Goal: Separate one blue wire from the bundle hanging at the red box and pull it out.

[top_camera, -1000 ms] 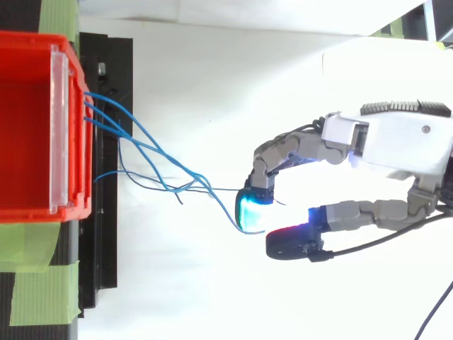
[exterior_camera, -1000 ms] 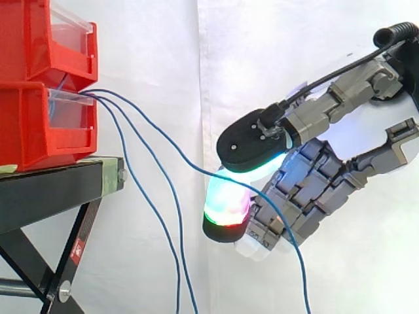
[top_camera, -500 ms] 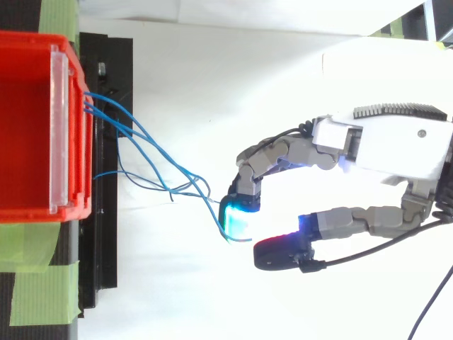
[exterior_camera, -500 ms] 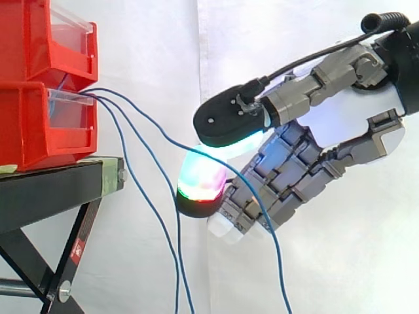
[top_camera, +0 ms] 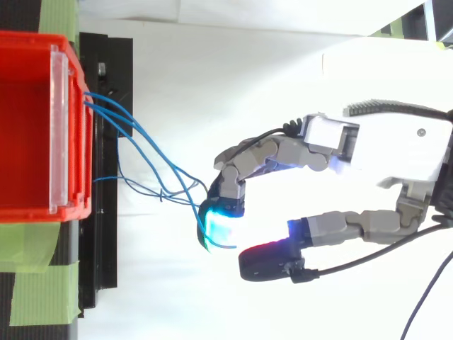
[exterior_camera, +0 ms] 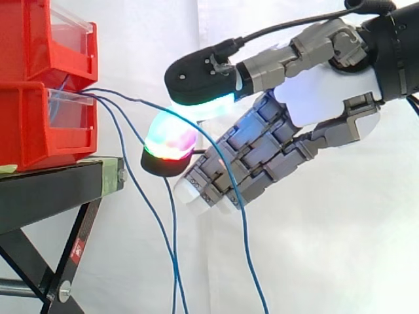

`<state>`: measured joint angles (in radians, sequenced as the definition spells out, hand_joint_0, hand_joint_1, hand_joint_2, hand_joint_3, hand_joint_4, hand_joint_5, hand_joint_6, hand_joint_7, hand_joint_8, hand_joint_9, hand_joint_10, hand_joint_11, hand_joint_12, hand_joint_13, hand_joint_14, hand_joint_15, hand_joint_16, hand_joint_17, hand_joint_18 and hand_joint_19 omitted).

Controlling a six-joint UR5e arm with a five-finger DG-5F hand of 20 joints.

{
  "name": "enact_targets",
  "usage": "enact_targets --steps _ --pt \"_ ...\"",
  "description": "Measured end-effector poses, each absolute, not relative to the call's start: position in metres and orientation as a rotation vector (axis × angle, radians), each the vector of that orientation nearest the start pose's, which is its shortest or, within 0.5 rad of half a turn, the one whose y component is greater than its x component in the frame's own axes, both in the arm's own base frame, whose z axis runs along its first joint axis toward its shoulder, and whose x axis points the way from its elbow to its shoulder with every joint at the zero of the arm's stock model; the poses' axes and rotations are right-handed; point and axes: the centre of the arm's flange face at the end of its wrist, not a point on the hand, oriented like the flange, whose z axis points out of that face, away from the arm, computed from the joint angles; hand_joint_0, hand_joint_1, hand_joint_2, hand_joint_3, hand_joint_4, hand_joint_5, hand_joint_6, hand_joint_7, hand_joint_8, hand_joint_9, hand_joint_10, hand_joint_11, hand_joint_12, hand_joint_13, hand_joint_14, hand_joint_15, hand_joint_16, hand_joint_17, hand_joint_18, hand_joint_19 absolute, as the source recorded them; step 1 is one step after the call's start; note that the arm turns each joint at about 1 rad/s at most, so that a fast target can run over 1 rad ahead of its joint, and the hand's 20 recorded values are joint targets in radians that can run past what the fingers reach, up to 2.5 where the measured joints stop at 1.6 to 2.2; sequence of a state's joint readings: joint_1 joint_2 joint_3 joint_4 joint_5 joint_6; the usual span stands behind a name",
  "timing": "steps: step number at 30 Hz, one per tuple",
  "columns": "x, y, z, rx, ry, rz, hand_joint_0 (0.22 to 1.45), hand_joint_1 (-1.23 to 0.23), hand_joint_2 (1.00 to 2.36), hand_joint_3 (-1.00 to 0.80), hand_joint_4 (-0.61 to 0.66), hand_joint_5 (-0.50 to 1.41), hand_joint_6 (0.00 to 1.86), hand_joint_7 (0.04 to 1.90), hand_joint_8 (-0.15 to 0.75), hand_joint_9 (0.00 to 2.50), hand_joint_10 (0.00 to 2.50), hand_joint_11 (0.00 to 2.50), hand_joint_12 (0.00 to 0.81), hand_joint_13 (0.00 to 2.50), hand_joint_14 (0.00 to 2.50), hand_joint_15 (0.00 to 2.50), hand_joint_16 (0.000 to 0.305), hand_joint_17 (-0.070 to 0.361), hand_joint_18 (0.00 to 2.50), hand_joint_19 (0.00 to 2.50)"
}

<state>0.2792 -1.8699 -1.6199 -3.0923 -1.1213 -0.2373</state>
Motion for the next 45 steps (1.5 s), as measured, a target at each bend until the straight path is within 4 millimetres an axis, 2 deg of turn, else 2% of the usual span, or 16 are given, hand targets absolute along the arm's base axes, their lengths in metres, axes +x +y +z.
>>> enact_targets --steps 20,27,36,45 --pt "0.5803 -0.0174 0.3145 1.209 1.439 0.717 0.46 -0.69 1.72 -0.14 -0.2 -0.12 0.91 1.01 0.338 0.53 0.01 0.49 0.462 0.29 0.01 0.4 0.067 0.152 0.21 0.17" --pt "0.5802 -0.0174 0.3144 1.209 1.44 0.717 0.44 -0.66 1.72 -0.19 -0.04 -0.13 0.92 0.96 0.356 0.54 0.01 0.51 0.475 0.3 0.01 0.42 0.071 0.159 0.22 0.18" --pt "0.5806 -0.0174 0.3148 1.208 1.436 0.72 0.42 -0.6 1.66 -0.22 0.07 -0.15 0.93 0.89 0.379 0.56 0.01 0.53 0.492 0.31 0.01 0.43 0.075 0.17 0.24 0.19" --pt "0.5813 -0.0173 0.3152 1.207 1.429 0.723 0.43 -0.59 1.54 -0.21 0.09 -0.15 0.92 0.88 0.387 0.58 0.01 0.55 0.496 0.31 0.01 0.42 0.077 0.172 0.25 0.19"
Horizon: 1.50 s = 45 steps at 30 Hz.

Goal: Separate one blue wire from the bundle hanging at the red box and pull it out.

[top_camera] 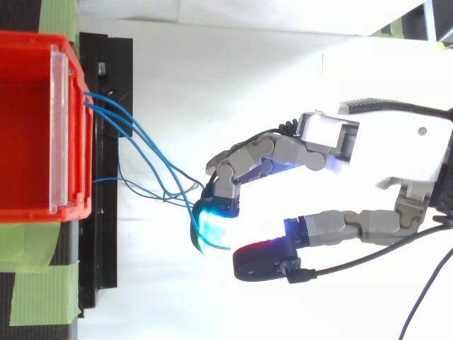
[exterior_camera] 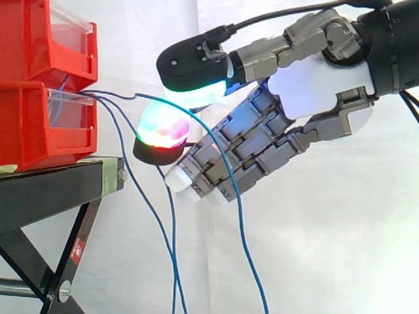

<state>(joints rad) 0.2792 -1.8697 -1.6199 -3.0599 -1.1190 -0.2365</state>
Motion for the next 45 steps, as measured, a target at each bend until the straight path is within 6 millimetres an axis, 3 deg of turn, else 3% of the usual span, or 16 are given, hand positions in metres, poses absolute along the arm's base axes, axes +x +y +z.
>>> enact_targets --steps 10,23,25,26,27,28,31,32,33,45 --pt "0.581 -0.0171 0.315 1.21 1.432 0.725 0.43 -0.58 1.52 -0.21 0.09 -0.15 0.92 0.86 0.392 0.61 0.01 0.57 0.501 0.33 0.01 0.42 0.077 0.173 0.26 0.19" --pt "0.5808 -0.0171 0.3147 1.209 1.435 0.723 0.42 -0.58 1.6 -0.22 0.09 -0.15 0.92 0.88 0.393 0.62 0.01 0.58 0.501 0.34 0.01 0.42 0.076 0.171 0.28 0.2" --pt "0.581 -0.0171 0.3148 1.208 1.434 0.723 0.44 -0.59 1.52 -0.2 0.09 -0.15 0.91 0.89 0.392 0.62 0.01 0.57 0.499 0.34 0.01 0.41 0.076 0.17 0.28 0.18" --pt "0.5811 -0.0171 0.3149 1.208 1.434 0.724 0.42 -0.58 1.61 -0.22 0.09 -0.15 0.92 0.88 0.392 0.62 0.01 0.57 0.501 0.34 0.01 0.42 0.076 0.171 0.28 0.2" --pt "0.5811 -0.0171 0.3149 1.208 1.433 0.724 0.44 -0.59 1.53 -0.2 0.09 -0.15 0.91 0.9 0.393 0.62 0.01 0.57 0.499 0.34 0.01 0.41 0.076 0.17 0.28 0.18" --pt "0.5811 -0.0171 0.3149 1.207 1.433 0.724 0.42 -0.58 1.62 -0.22 0.09 -0.15 0.92 0.88 0.392 0.62 0.01 0.57 0.501 0.34 0.01 0.42 0.076 0.171 0.28 0.2" --pt "0.5812 -0.0171 0.3149 1.207 1.433 0.724 0.44 -0.6 1.54 -0.2 0.09 -0.15 0.91 0.91 0.393 0.62 0.01 0.57 0.499 0.34 0.01 0.41 0.076 0.17 0.29 0.19" --pt "0.5811 -0.0171 0.3149 1.207 1.433 0.724 0.42 -0.58 1.62 -0.22 0.09 -0.15 0.92 0.89 0.394 0.62 0.01 0.57 0.501 0.34 0.01 0.42 0.076 0.17 0.28 0.2" --pt "0.5812 -0.0171 0.3149 1.207 1.433 0.724 0.44 -0.6 1.54 -0.2 0.09 -0.15 0.91 0.9 0.393 0.62 0.01 0.56 0.498 0.34 0.01 0.41 0.075 0.169 0.29 0.19" --pt "0.5812 -0.0171 0.3149 1.207 1.432 0.724 0.44 -0.61 1.54 -0.2 0.08 -0.15 0.91 0.9 0.391 0.63 0.01 0.56 0.495 0.34 0.01 0.41 0.075 0.168 0.28 0.19"
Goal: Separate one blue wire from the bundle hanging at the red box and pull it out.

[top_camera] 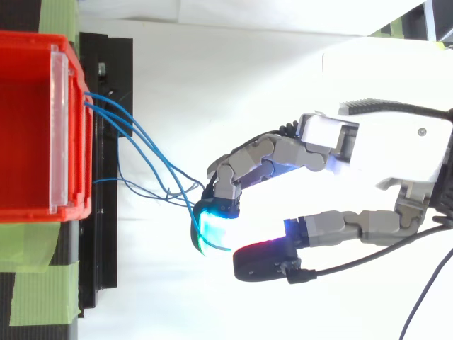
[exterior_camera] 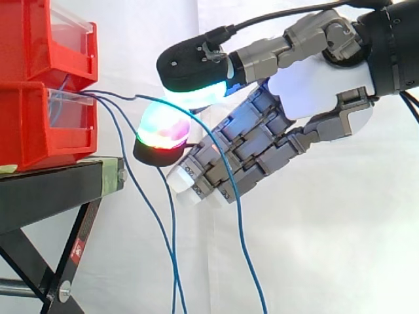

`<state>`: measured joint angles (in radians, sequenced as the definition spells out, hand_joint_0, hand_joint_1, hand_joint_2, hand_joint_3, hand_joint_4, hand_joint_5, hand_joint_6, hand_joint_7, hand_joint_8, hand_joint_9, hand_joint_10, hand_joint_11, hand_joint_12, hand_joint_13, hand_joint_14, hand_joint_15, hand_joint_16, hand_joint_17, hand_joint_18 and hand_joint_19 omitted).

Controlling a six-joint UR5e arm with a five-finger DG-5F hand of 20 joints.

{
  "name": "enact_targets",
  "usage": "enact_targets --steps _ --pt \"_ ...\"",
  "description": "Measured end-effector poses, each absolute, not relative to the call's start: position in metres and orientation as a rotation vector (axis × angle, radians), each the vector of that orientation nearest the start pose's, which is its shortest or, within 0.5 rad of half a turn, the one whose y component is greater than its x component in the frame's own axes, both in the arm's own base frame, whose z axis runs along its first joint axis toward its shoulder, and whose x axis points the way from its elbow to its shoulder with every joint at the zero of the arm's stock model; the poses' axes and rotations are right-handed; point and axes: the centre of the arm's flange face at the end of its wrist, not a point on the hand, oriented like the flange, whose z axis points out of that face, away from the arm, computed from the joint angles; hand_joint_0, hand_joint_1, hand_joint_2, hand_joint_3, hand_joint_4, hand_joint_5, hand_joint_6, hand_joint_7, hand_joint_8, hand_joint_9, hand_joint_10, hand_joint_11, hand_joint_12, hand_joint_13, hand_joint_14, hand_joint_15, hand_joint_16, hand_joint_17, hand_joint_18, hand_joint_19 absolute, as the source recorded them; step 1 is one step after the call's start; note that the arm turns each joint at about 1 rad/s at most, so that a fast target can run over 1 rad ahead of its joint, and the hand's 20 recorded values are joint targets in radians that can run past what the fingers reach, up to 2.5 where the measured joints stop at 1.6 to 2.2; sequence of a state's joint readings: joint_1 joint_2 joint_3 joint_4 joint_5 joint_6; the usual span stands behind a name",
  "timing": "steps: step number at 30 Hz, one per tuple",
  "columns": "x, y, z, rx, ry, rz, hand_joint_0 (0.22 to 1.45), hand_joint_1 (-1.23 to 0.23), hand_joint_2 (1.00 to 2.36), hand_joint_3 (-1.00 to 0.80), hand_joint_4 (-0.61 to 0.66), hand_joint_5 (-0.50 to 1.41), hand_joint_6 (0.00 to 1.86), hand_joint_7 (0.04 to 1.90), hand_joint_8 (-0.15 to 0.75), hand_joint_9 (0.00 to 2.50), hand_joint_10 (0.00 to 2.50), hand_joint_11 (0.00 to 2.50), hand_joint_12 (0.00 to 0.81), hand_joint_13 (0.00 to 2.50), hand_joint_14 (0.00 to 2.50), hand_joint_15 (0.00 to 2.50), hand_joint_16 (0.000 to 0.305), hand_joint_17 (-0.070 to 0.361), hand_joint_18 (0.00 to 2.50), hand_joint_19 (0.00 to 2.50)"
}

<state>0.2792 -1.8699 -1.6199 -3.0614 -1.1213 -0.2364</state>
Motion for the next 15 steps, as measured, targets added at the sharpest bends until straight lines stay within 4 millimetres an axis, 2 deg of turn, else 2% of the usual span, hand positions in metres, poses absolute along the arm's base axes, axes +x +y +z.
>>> enact_targets --steps 15 --pt "0.5813 -0.017 0.315 1.207 1.432 0.725 0.43 -0.59 1.59 -0.21 0.08 -0.15 0.92 0.88 0.386 0.63 0.01 0.55 0.497 0.36 0.01 0.41 0.075 0.168 0.33 0.17"
